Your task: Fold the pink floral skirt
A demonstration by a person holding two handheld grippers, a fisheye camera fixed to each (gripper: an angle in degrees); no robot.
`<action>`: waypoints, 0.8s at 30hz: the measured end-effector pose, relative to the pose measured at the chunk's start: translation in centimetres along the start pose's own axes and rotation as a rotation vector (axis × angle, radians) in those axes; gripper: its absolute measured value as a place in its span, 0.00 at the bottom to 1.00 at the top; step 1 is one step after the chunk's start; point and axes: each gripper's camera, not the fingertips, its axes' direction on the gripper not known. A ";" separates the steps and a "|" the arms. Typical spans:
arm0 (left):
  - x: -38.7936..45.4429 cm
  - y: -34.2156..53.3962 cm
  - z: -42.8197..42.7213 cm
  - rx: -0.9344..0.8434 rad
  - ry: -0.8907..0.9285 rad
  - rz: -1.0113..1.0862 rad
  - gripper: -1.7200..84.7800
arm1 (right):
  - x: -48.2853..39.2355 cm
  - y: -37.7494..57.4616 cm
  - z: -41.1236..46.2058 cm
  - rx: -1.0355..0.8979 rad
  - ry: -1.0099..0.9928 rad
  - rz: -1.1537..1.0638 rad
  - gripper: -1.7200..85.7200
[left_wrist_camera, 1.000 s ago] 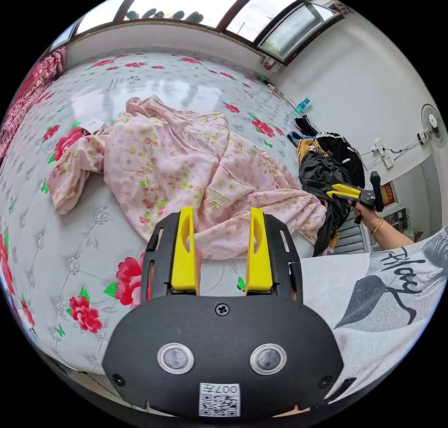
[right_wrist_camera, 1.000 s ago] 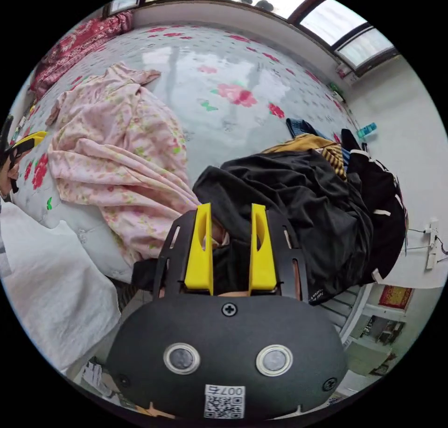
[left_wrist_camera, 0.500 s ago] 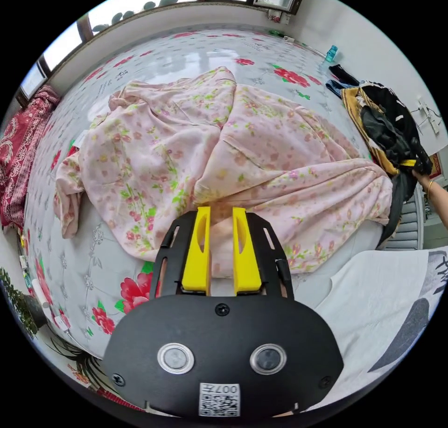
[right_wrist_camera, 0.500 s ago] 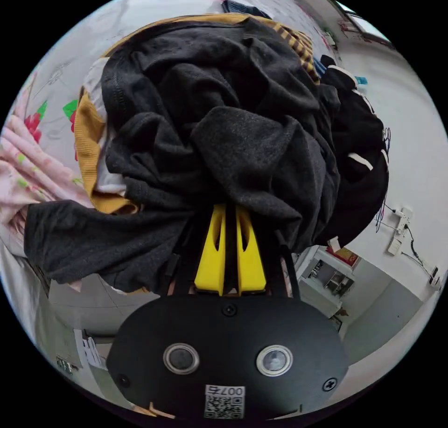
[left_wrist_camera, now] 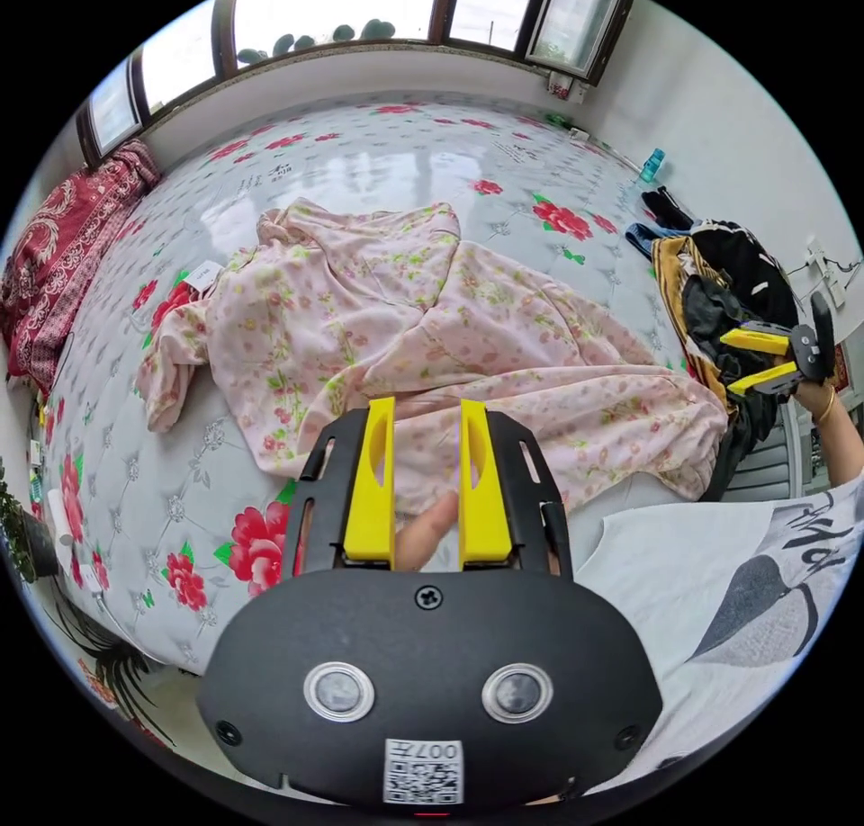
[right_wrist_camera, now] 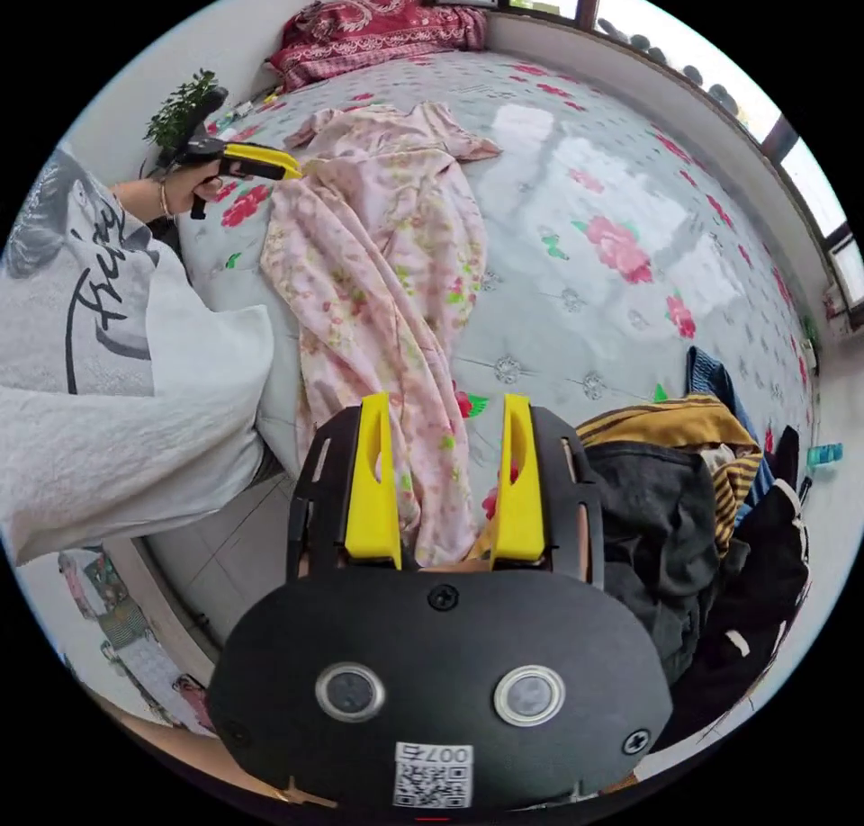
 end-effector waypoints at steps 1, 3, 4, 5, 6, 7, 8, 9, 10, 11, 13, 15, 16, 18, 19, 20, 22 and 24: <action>0.1 0.6 -0.6 -0.003 0.020 0.000 0.14 | 0.9 0.0 2.3 -0.066 -0.017 -0.015 0.15; 0.0 1.9 -1.7 0.007 0.048 0.003 0.14 | 2.7 1.0 5.1 -0.149 -0.116 0.010 0.11; -0.2 2.9 -2.3 0.015 0.053 -0.003 0.15 | 3.3 1.8 6.4 -0.220 -0.238 -0.007 0.08; -0.4 3.4 -2.6 0.018 0.059 -0.006 0.15 | 3.4 2.2 6.7 -0.247 -0.299 -0.021 0.06; -0.7 4.4 -3.1 0.020 0.078 -0.016 0.15 | 3.3 2.9 6.4 -0.259 -0.328 -0.046 0.04; -1.2 5.4 -3.5 0.023 0.088 -0.026 0.15 | 2.7 3.4 5.0 -0.225 -0.300 -0.084 0.03; -1.4 5.9 -3.8 0.025 0.099 -0.030 0.16 | 2.4 3.6 4.0 -0.202 -0.293 -0.101 0.03; -1.9 6.9 -4.4 0.039 0.133 -0.033 0.17 | 1.7 3.7 1.2 -0.148 -0.295 -0.140 0.02; -2.5 7.7 -5.4 0.065 0.167 -0.037 0.18 | 0.9 3.7 -2.3 -0.064 -0.310 -0.174 0.02; -2.8 8.0 -5.9 0.078 0.186 -0.034 0.18 | 0.5 3.7 -4.3 -0.015 -0.324 -0.193 0.02; -3.8 8.9 -8.7 0.144 0.284 -0.014 0.22 | -1.5 3.9 -13.0 0.217 -0.360 -0.279 0.02; -4.2 9.4 -11.6 0.217 0.338 0.026 0.25 | -3.5 4.0 -18.4 0.378 -0.362 -0.349 0.02; -4.1 9.9 -13.9 0.281 0.356 0.081 0.26 | -4.9 3.5 -20.9 0.466 -0.363 -0.389 0.02; -3.8 10.6 -16.9 0.336 0.353 0.162 0.28 | -7.1 2.3 -23.0 0.593 -0.351 -0.407 0.02; -3.9 11.2 -18.4 0.359 0.369 0.198 0.29 | -8.2 1.1 -23.6 0.658 -0.360 -0.395 0.02; -4.0 11.6 -19.1 0.371 0.381 0.214 0.30 | -8.5 0.4 -23.7 0.685 -0.372 -0.382 0.02; -5.5 13.3 -20.9 0.403 0.409 0.227 0.31 | -8.9 -2.5 -23.8 0.760 -0.446 -0.279 0.02; -7.3 14.7 -21.4 0.418 0.391 0.214 0.31 | -8.4 -4.4 -24.1 0.786 -0.493 -0.189 0.02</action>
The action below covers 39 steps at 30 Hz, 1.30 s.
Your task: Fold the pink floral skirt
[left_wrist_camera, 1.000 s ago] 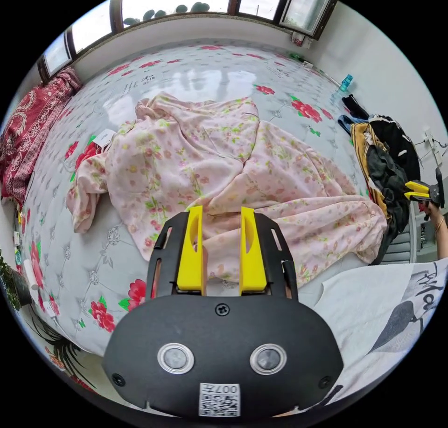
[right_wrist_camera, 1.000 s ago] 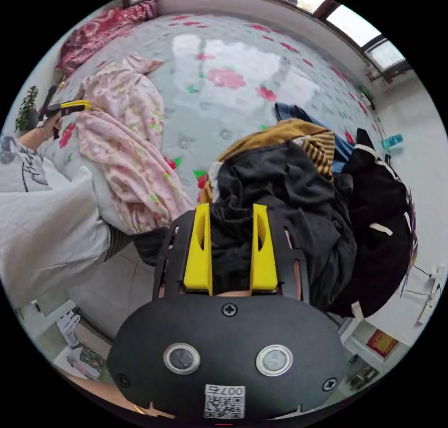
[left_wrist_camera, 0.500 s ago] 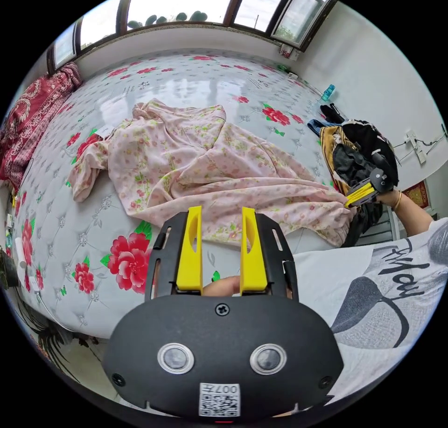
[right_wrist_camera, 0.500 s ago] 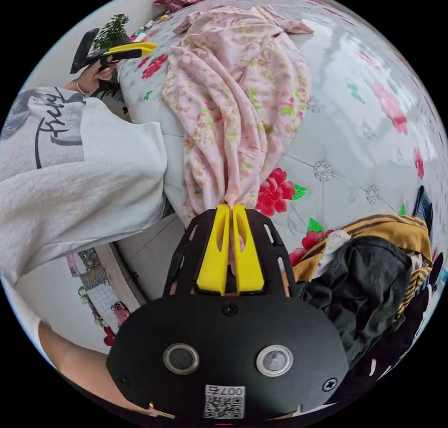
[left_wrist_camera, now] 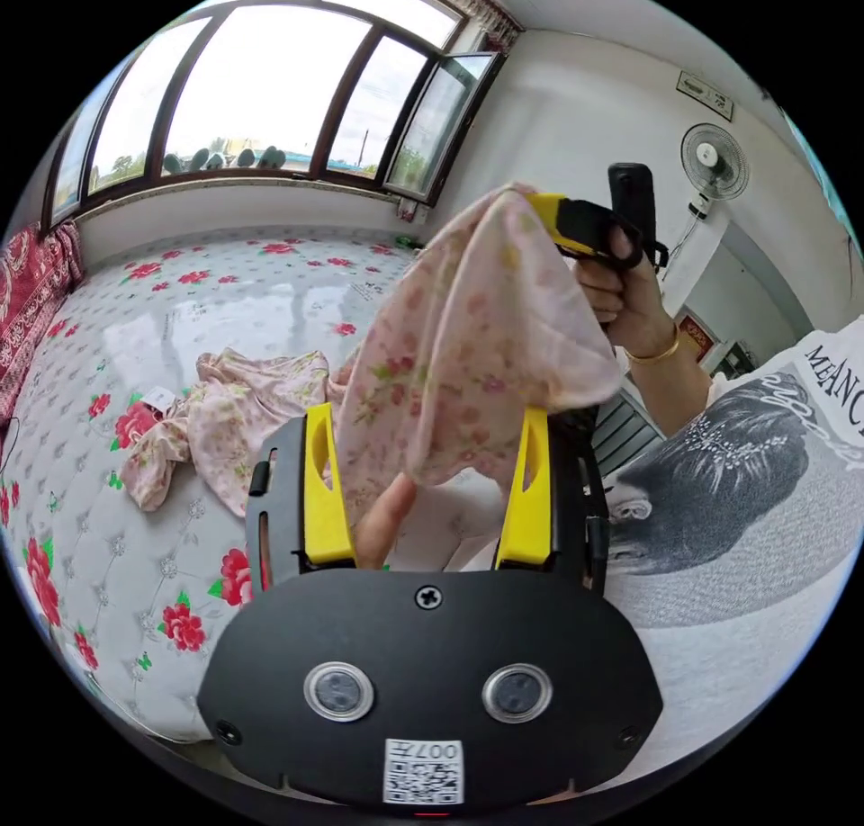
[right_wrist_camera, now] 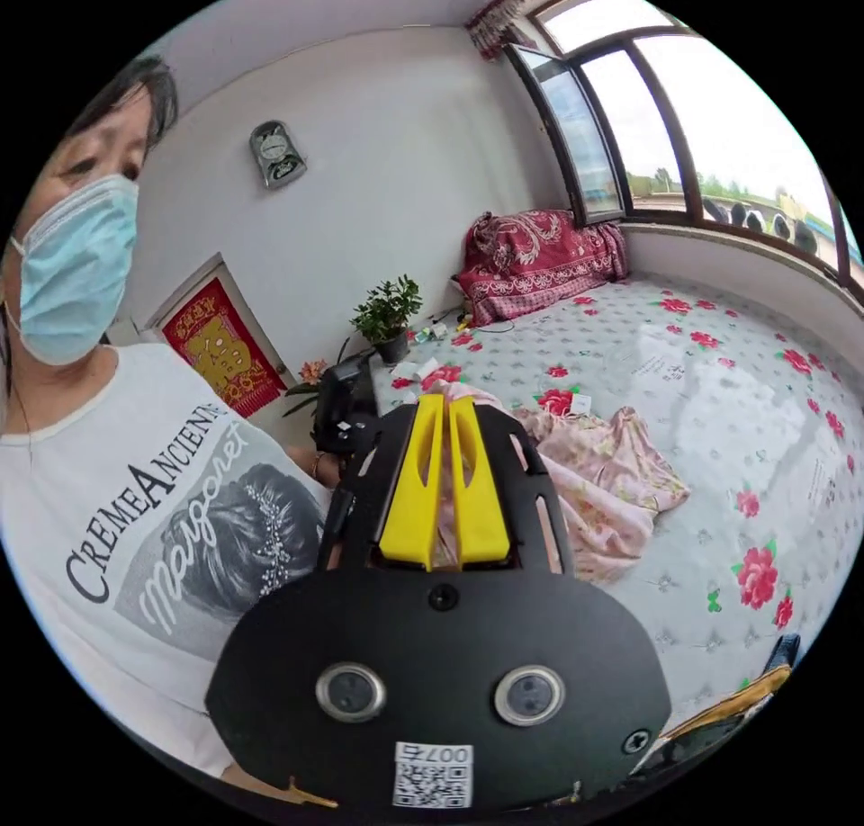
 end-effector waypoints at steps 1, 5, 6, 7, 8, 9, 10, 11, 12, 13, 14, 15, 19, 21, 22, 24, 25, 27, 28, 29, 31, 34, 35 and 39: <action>-1.0 1.0 -0.7 -0.005 -0.012 -0.019 0.31 | 0.6 -1.0 0.0 0.053 0.001 0.050 0.02; -4.5 3.6 -0.7 -0.034 -0.004 -0.087 0.31 | 1.3 -3.2 0.4 0.139 0.027 0.154 0.02; -5.7 4.4 0.0 -0.054 -0.004 -0.106 0.31 | 1.1 -3.7 0.8 0.156 0.047 0.168 0.02; -6.9 5.1 0.6 -0.084 -0.016 -0.126 0.30 | 0.8 -3.9 1.0 0.170 0.068 0.183 0.02; -7.4 5.5 0.8 -0.091 -0.022 -0.134 0.30 | 0.6 -4.0 1.1 0.175 0.076 0.185 0.02; -8.5 6.1 0.8 -0.092 -0.039 -0.151 0.30 | 0.2 -4.1 1.1 0.178 0.079 0.184 0.02; -9.4 6.8 0.4 -0.087 -0.071 -0.152 0.29 | -0.2 -4.0 1.0 0.190 0.077 0.191 0.02; -9.7 7.1 0.2 -0.086 -0.089 -0.146 0.29 | -0.4 -3.8 0.8 0.199 0.075 0.196 0.02; -10.6 7.7 -0.1 -0.094 -0.123 -0.141 0.28 | -0.7 -3.5 0.3 0.218 0.062 0.209 0.02; -11.6 8.3 0.0 -0.113 -0.127 -0.148 0.26 | -0.9 -3.0 -0.2 0.240 0.049 0.220 0.02; -12.0 8.7 0.1 -0.119 -0.122 -0.155 0.25 | -1.0 -2.7 -0.5 0.253 0.046 0.231 0.02; -12.7 9.2 0.1 -0.125 -0.123 -0.165 0.22 | -1.1 -1.9 -1.0 0.274 0.045 0.260 0.02; -13.1 10.6 -0.1 -0.102 -0.193 -0.116 0.02 | -0.9 2.2 -1.4 0.251 0.094 0.395 0.02; -13.1 11.1 -0.1 -0.125 -0.153 -0.091 0.01 | -0.8 4.5 -1.1 0.176 0.181 0.458 0.02; -13.3 11.6 -0.3 -0.142 -0.139 -0.093 0.01 | -0.7 5.8 -0.9 0.098 0.234 0.493 0.02; -13.4 12.5 -1.0 -0.159 -0.129 -0.098 0.01 | -0.6 7.7 -0.6 -0.021 0.335 0.539 0.02; -13.3 13.1 -1.8 -0.165 -0.131 -0.098 0.01 | -0.6 8.8 -0.3 -0.095 0.396 0.561 0.02; -13.1 13.7 -2.8 -0.186 -0.142 -0.099 0.01 | -0.4 10.1 0.3 -0.207 0.432 0.584 0.02; -12.7 14.0 -3.7 -0.198 -0.153 -0.105 0.01 | -0.2 10.7 0.9 -0.285 0.463 0.589 0.02; -12.5 14.1 -4.2 -0.199 -0.167 -0.108 0.01 | 0.0 10.9 1.2 -0.320 0.475 0.587 0.02; -11.2 14.2 -6.5 -0.204 -0.247 -0.111 0.01 | 0.7 11.9 2.1 -0.430 0.468 0.595 0.02; -10.1 13.9 -9.0 -0.195 -0.312 -0.162 0.01 | 1.8 12.9 2.3 -0.452 0.310 0.626 0.02; -10.1 13.8 -9.1 -0.205 -0.318 -0.169 0.01 | 2.1 13.1 2.5 -0.456 0.288 0.634 0.02; -11.7 15.3 -6.4 -0.331 -0.316 -0.241 0.02 | 4.9 14.8 4.9 -0.558 0.279 0.639 0.03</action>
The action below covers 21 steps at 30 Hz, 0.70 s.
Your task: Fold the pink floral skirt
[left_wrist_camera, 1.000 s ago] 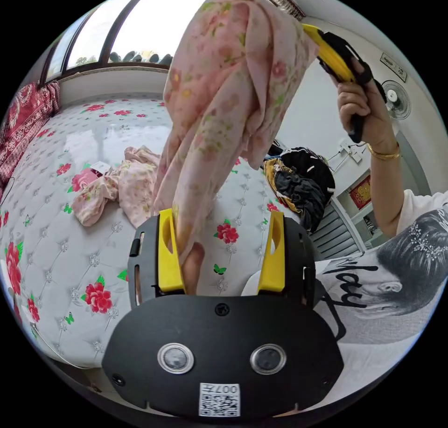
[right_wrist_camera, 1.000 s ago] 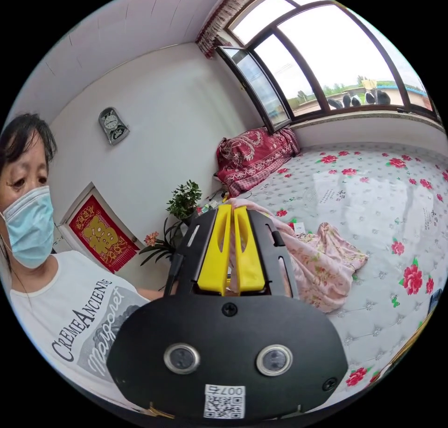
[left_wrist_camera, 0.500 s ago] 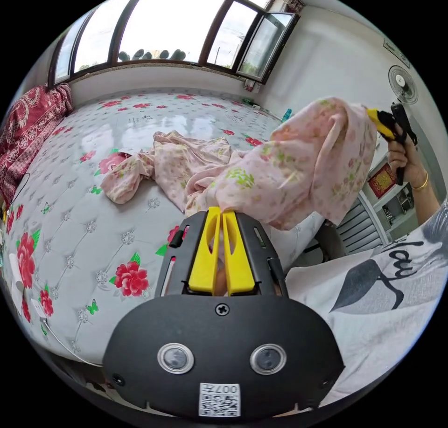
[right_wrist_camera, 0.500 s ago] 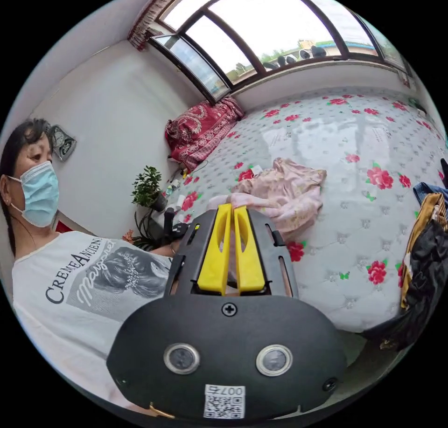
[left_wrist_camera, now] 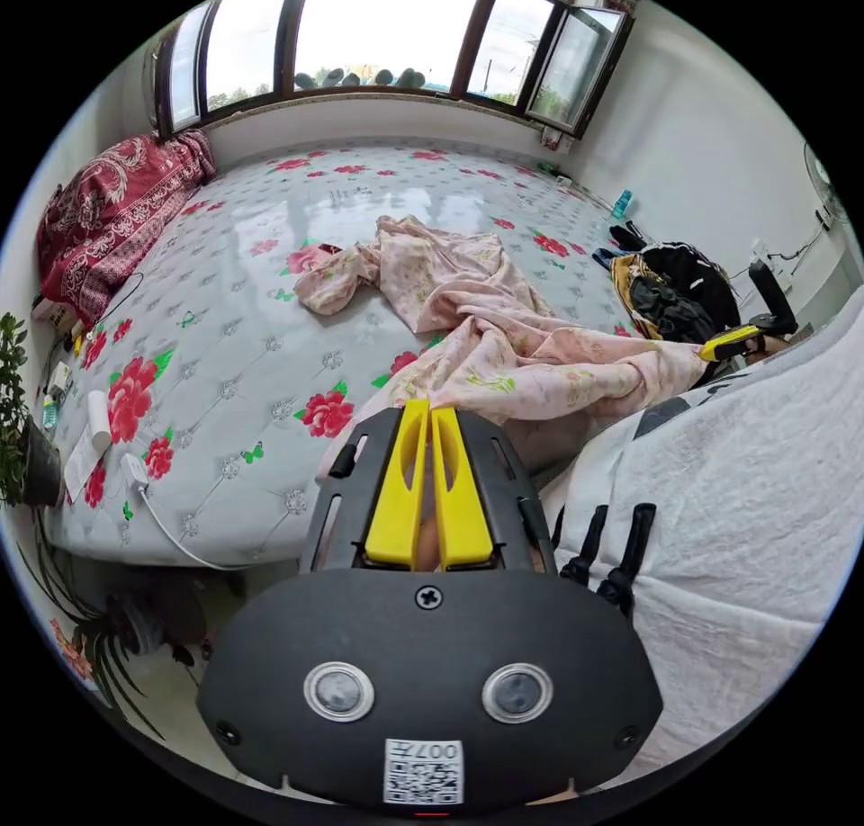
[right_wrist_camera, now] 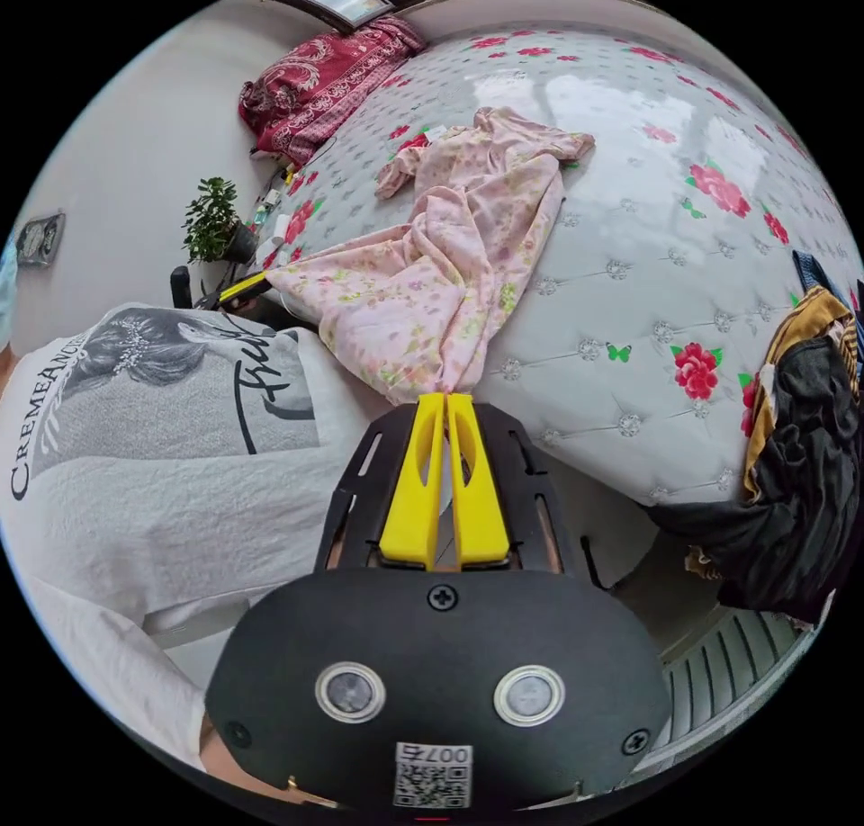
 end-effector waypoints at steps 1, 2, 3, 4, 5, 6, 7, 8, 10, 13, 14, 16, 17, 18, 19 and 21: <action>-0.5 0.0 1.2 -0.033 0.038 -0.032 0.03 | 0.8 -0.7 0.7 -0.005 0.050 0.019 0.04; -0.8 -0.1 1.5 -0.040 0.057 -0.051 0.03 | 1.1 -1.2 0.8 0.003 0.072 0.024 0.04; -1.5 -0.4 1.7 -0.042 0.091 -0.091 0.06 | 1.2 -2.2 0.6 0.045 0.106 0.022 0.06; -2.3 -1.0 1.5 -0.030 0.088 -0.128 0.11 | 0.8 -3.7 0.3 0.092 0.133 -0.005 0.08; -2.7 -1.3 1.3 -0.016 0.065 -0.150 0.12 | 0.4 -4.6 0.2 0.111 0.150 -0.027 0.10; -3.6 -2.4 0.9 0.020 0.022 -0.181 0.15 | -0.8 -6.7 0.2 0.147 0.195 -0.085 0.12; -4.6 -4.0 1.1 0.037 0.011 -0.200 0.17 | -2.0 -9.2 0.5 0.181 0.247 -0.149 0.13; -5.1 -5.0 1.4 0.038 0.015 -0.209 0.18 | -2.7 -10.7 0.8 0.195 0.270 -0.180 0.14; -7.3 -9.6 3.6 0.045 0.081 -0.241 0.21 | -5.2 -17.3 2.2 0.243 0.299 -0.285 0.16; -10.4 -15.6 7.7 0.059 0.128 -0.264 0.22 | -8.0 -26.8 4.6 0.285 0.260 -0.363 0.17; -11.0 -16.9 8.6 0.053 0.121 -0.267 0.22 | -8.5 -28.8 5.1 0.287 0.246 -0.368 0.17; -13.1 -21.6 11.8 0.030 0.084 -0.262 0.22 | -9.9 -36.5 7.5 0.281 0.192 -0.364 0.17; -13.5 -22.7 12.6 0.022 0.067 -0.257 0.22 | -10.2 -38.4 8.1 0.281 0.190 -0.357 0.17; -14.2 -24.8 14.0 0.006 0.042 -0.239 0.21 | -10.6 -41.9 9.7 0.269 0.197 -0.339 0.17; -14.9 -26.8 15.4 -0.008 0.016 -0.218 0.21 | -10.7 -45.2 11.4 0.248 0.214 -0.321 0.16; -15.8 -29.2 17.8 -0.047 -0.010 -0.191 0.20 | -10.4 -49.7 14.1 0.205 0.222 -0.265 0.15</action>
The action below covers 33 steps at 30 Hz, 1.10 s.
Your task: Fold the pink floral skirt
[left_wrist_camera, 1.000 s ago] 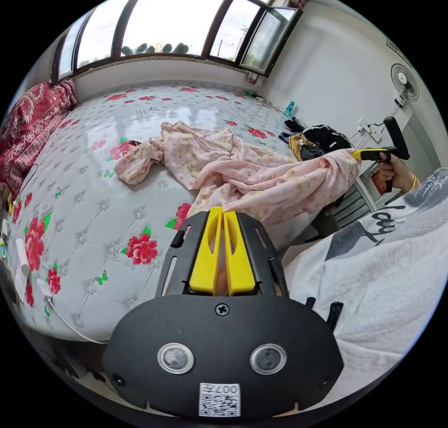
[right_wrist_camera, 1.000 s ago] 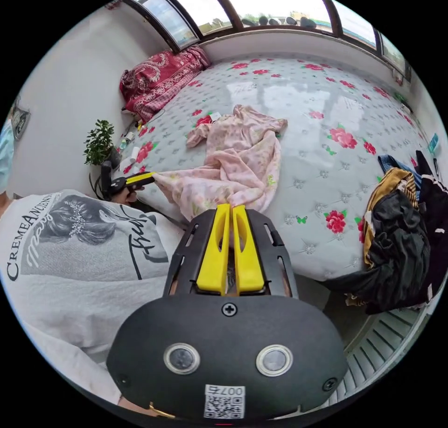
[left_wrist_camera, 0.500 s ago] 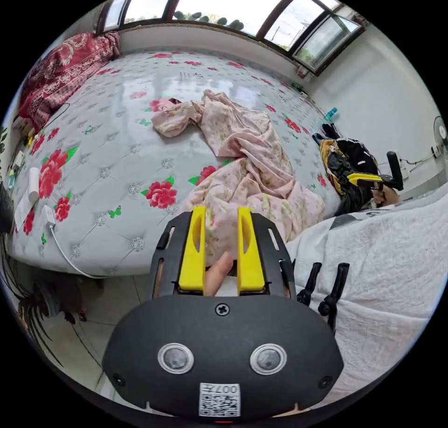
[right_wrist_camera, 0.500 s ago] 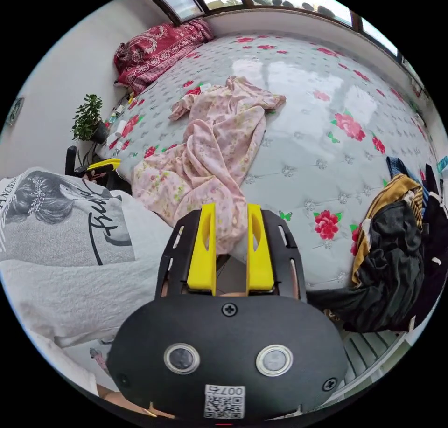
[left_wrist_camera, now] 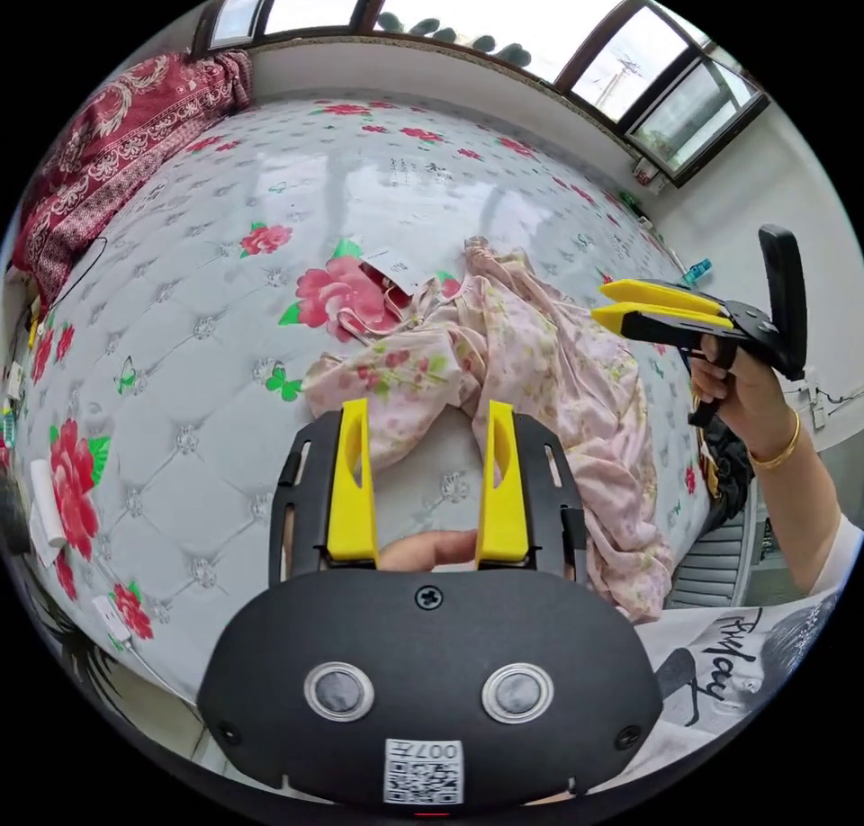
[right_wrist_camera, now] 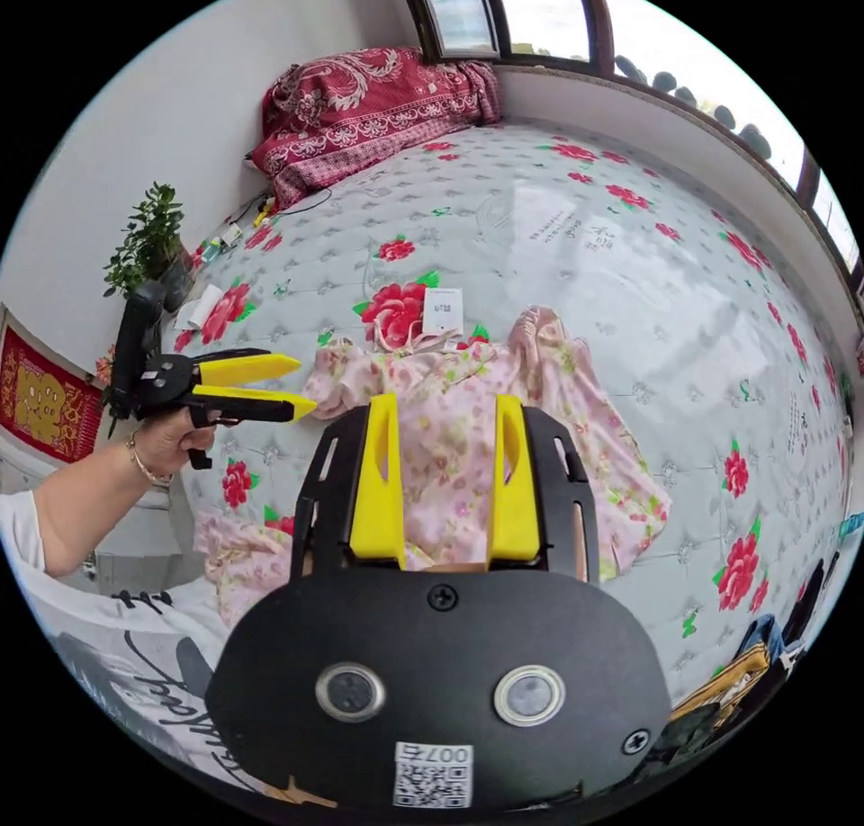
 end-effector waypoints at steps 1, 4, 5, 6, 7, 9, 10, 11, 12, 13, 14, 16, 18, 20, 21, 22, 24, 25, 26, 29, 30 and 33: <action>-0.4 -1.4 1.6 -0.031 0.001 0.007 0.20 | 0.6 -1.9 2.3 -0.027 -0.035 0.046 0.15; -1.3 -3.1 4.8 -0.088 0.017 0.010 0.15 | 1.0 -5.0 7.9 -0.140 -0.044 0.082 0.10; -1.3 -3.2 5.0 -0.088 0.021 0.015 0.14 | 1.0 -5.4 8.9 -0.169 -0.025 0.072 0.08; -1.4 -3.1 5.1 -0.072 0.025 0.024 0.07 | 1.0 -5.6 10.2 -0.216 0.005 0.052 0.05; -1.5 -2.8 4.4 -0.028 0.018 0.030 0.03 | 1.2 -5.4 10.0 -0.191 0.044 0.034 0.04; -1.5 -2.1 3.2 0.018 0.045 0.060 0.02 | 2.4 -4.4 7.8 -0.117 0.067 0.030 0.03; -1.2 -1.5 2.0 0.050 0.053 0.093 0.01 | 3.7 -3.2 5.4 -0.068 0.068 0.039 0.02; -1.1 -1.2 1.5 0.064 0.051 0.108 0.01 | 4.4 -2.4 4.1 -0.046 0.086 0.047 0.02; -0.7 -0.6 0.6 0.077 0.045 0.130 0.01 | 5.7 -0.6 1.4 -0.020 0.124 0.059 0.02; -0.4 -0.1 -0.1 0.087 0.058 0.153 0.01 | 7.0 1.6 -1.6 0.011 0.145 0.056 0.02; -0.3 0.1 -0.3 0.091 0.073 0.159 0.01 | 7.6 2.7 -2.9 0.010 0.159 0.066 0.02; 1.0 0.8 -0.7 0.086 0.200 0.201 0.01 | 10.3 7.7 -7.4 -0.029 0.244 0.142 0.02; 2.5 1.2 -0.2 0.052 0.253 0.220 0.02 | 12.2 11.7 -9.2 -0.080 0.366 0.234 0.02; 3.9 1.9 0.4 0.030 0.268 0.251 0.03 | 13.7 15.6 -9.6 -0.145 0.419 0.290 0.03; 4.6 2.3 0.7 0.027 0.240 0.249 0.05 | 14.4 17.6 -9.5 -0.171 0.387 0.321 0.05; 5.1 2.3 1.0 0.015 0.214 0.242 0.09 | 14.7 19.1 -9.2 -0.186 0.338 0.334 0.07; 5.2 1.6 1.4 -0.007 0.186 0.212 0.15 | 14.9 20.4 -9.1 -0.173 0.271 0.336 0.10; 5.2 0.7 1.9 -0.029 0.193 0.217 0.18 | 15.1 20.8 -9.4 -0.124 0.261 0.332 0.12; 5.2 0.2 2.1 -0.034 0.197 0.219 0.19 | 15.3 20.9 -9.6 -0.103 0.255 0.334 0.13; 5.1 -3.0 3.5 -0.056 0.233 0.243 0.20 | 17.4 21.1 -9.6 -0.044 0.222 0.352 0.15; 5.4 -4.5 4.1 -0.066 0.235 0.266 0.21 | 18.6 21.0 -9.0 -0.042 0.204 0.352 0.16; 6.3 -7.9 6.8 -0.119 0.207 0.323 0.21 | 22.1 20.8 -6.3 -0.070 0.125 0.359 0.17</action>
